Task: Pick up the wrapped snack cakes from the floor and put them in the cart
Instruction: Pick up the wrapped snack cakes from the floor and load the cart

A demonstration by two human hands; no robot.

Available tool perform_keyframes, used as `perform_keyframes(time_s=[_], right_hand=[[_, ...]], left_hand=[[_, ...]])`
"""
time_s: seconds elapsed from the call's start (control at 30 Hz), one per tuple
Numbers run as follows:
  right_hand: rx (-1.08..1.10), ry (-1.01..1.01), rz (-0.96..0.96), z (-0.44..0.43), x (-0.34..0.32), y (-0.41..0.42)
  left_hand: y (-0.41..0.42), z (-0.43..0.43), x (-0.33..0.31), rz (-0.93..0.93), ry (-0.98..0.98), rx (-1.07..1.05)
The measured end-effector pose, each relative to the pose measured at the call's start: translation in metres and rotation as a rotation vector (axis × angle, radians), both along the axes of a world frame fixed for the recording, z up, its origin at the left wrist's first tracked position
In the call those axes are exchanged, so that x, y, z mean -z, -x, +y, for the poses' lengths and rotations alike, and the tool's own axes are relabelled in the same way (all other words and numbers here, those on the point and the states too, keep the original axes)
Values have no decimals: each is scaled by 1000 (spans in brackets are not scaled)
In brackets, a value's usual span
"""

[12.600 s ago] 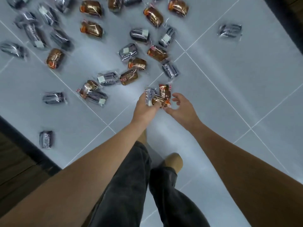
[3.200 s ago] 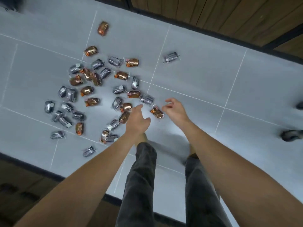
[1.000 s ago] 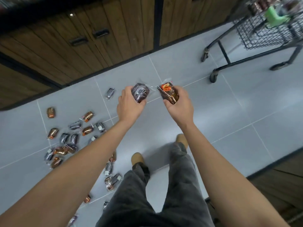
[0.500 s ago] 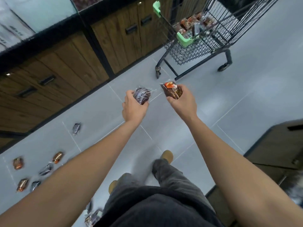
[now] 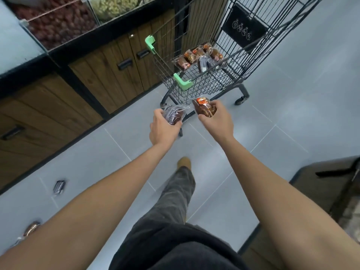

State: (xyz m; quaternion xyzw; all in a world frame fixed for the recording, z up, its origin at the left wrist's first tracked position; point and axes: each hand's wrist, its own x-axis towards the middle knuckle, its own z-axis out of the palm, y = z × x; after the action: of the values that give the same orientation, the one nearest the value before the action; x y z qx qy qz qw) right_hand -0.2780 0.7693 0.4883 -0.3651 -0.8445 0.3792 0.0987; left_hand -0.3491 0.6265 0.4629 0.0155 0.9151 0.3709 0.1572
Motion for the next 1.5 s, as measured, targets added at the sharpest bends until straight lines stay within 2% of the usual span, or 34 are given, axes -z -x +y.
perform_keyframes(time_s=[0.2,0.47,0.77,0.87,1.13,1.27,1.37,1.5], right_hand=[[-21,-5,-23,83,3,79],[-36,52,-108,178,9,177],[-73,53,-167,251,27,262],[-157,49,-235,273,43,291],[-334,179,-522,337,118,380],[-384,265,-622,356,168,421],[-388,258,-627,361,206,445],[-437,135,-573,360,251,464]], left_hand=[[79,92,7,13,-64,6],[183,189,5,-7,-35,-16],[258,260,21,-158,-6,-116],[279,282,38,-260,-3,-174],[331,347,108,-569,-32,-440],[356,363,153,-640,-53,-540],[372,375,187,-668,-22,-594],[392,389,227,-645,83,-672]])
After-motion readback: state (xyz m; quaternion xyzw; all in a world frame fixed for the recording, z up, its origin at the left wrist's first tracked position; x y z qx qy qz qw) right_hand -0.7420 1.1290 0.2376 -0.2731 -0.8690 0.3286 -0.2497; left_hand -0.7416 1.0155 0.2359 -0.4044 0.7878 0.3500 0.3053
